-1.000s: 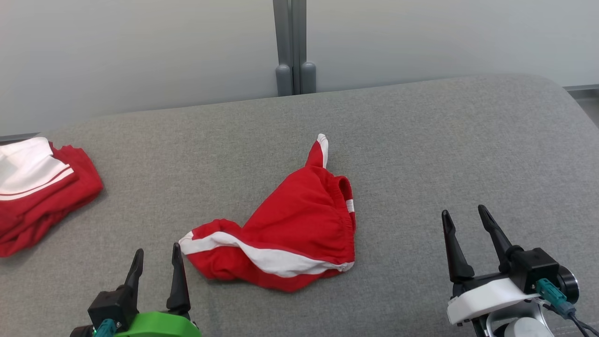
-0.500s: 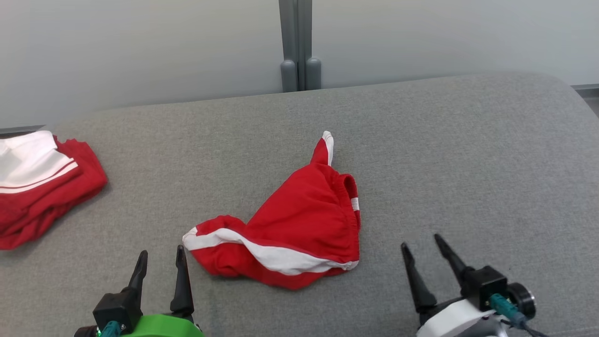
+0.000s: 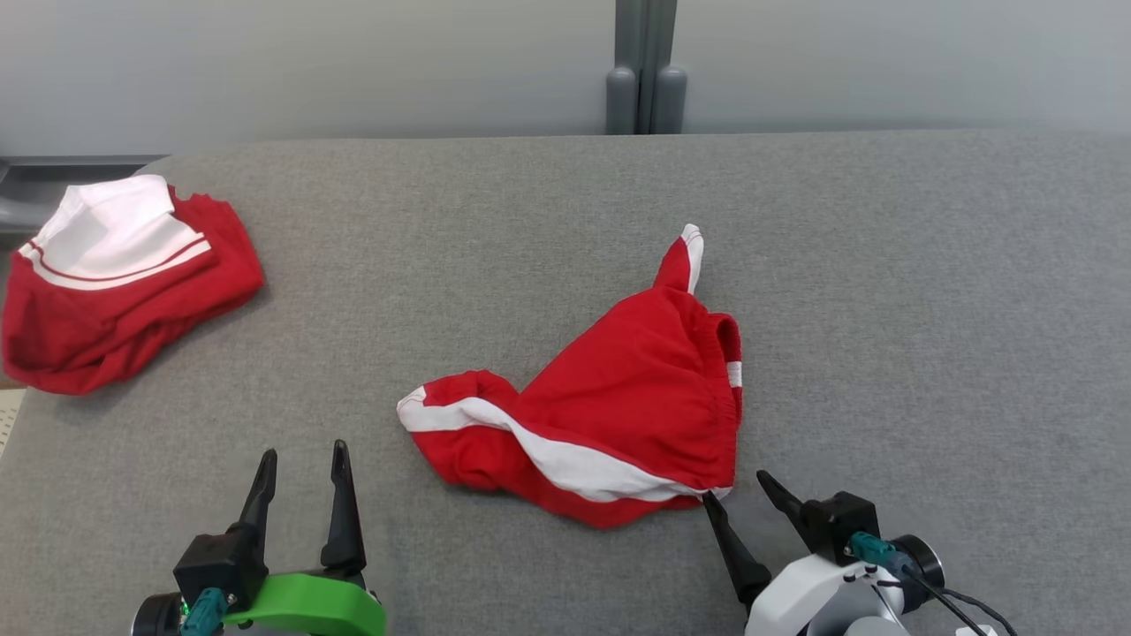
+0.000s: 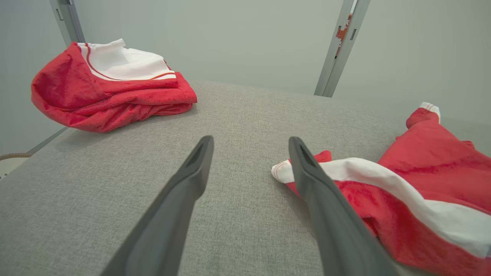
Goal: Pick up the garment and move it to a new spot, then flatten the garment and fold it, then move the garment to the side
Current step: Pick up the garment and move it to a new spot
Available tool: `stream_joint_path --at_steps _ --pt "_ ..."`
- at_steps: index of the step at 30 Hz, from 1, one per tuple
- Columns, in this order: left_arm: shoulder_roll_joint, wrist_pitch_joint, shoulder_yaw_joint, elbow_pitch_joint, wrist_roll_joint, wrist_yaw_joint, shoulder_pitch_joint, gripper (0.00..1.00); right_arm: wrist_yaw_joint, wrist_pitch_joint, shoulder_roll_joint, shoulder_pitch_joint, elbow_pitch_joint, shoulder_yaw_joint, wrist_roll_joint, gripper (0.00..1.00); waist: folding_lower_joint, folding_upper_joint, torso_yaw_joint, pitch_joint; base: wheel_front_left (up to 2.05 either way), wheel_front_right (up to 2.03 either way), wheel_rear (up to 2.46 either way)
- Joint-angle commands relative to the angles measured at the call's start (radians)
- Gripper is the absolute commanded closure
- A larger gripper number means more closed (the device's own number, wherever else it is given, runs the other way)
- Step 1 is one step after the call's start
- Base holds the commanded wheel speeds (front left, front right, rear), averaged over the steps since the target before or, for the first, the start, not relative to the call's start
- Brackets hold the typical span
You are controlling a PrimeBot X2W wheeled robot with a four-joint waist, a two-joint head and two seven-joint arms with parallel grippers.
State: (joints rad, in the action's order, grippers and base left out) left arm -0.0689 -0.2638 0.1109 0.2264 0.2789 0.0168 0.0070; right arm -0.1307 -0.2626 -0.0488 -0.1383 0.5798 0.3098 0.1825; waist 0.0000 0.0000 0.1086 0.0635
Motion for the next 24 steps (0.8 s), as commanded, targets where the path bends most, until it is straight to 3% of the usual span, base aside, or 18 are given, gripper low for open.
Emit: stream_joint_path --at_steps 1,5,6,7,9,10,11,17,24 --pt "0.004 -0.001 -0.005 -0.001 -0.013 -0.006 -0.018 0.00 0.000 -0.003 -0.003 -0.021 0.011 0.003 0.007 0.00 0.0000 0.0000 0.028 0.019 0.00 0.00 0.00" --pt "0.007 -0.001 -0.015 0.000 -0.016 -0.008 -0.021 0.00 0.000 -0.003 -0.003 -0.039 0.030 0.017 0.012 0.00 0.0000 0.0000 0.040 0.026 0.00 0.00 0.00" --pt "0.007 -0.001 -0.017 0.000 -0.017 -0.008 -0.022 0.00 0.000 -0.003 -0.003 -0.044 0.032 0.019 0.012 0.18 0.0000 0.0000 0.041 0.027 0.00 0.00 0.00" --pt "0.008 -0.001 -0.019 0.000 -0.019 -0.009 -0.023 0.00 0.000 -0.003 -0.003 -0.049 0.035 0.020 0.012 0.44 0.0000 0.0000 0.042 0.029 0.00 0.00 0.00" --pt "0.009 -0.001 -0.023 0.001 -0.018 -0.010 -0.024 0.00 0.000 -0.003 -0.003 -0.054 0.038 0.024 0.015 0.63 0.0000 0.0000 0.041 0.032 0.00 0.00 0.00" --pt "0.010 -0.001 -0.024 0.004 -0.017 -0.012 -0.024 0.00 0.000 -0.003 -0.003 -0.055 0.040 0.026 0.017 0.86 0.0000 0.0000 0.039 0.033 0.00 0.00 0.00" --pt "0.011 -0.001 -0.024 0.008 -0.015 -0.016 -0.023 0.00 0.000 -0.003 -0.003 -0.055 0.035 0.023 0.024 1.00 0.0000 0.0000 0.035 0.033 0.00 0.00 0.00" --pt "0.010 0.010 0.009 0.086 -0.004 -0.058 -0.064 0.00 0.000 -0.003 -0.003 -0.035 -0.009 -0.017 0.008 1.00 0.0000 0.0000 0.009 0.038 0.00 0.00 0.00" --pt "-0.012 0.108 0.064 0.199 -0.016 -0.097 -0.166 0.00 0.000 -0.003 -0.003 -0.030 -0.041 -0.078 -0.046 1.00 0.0000 0.0000 -0.026 0.048 0.00 0.00 0.00"
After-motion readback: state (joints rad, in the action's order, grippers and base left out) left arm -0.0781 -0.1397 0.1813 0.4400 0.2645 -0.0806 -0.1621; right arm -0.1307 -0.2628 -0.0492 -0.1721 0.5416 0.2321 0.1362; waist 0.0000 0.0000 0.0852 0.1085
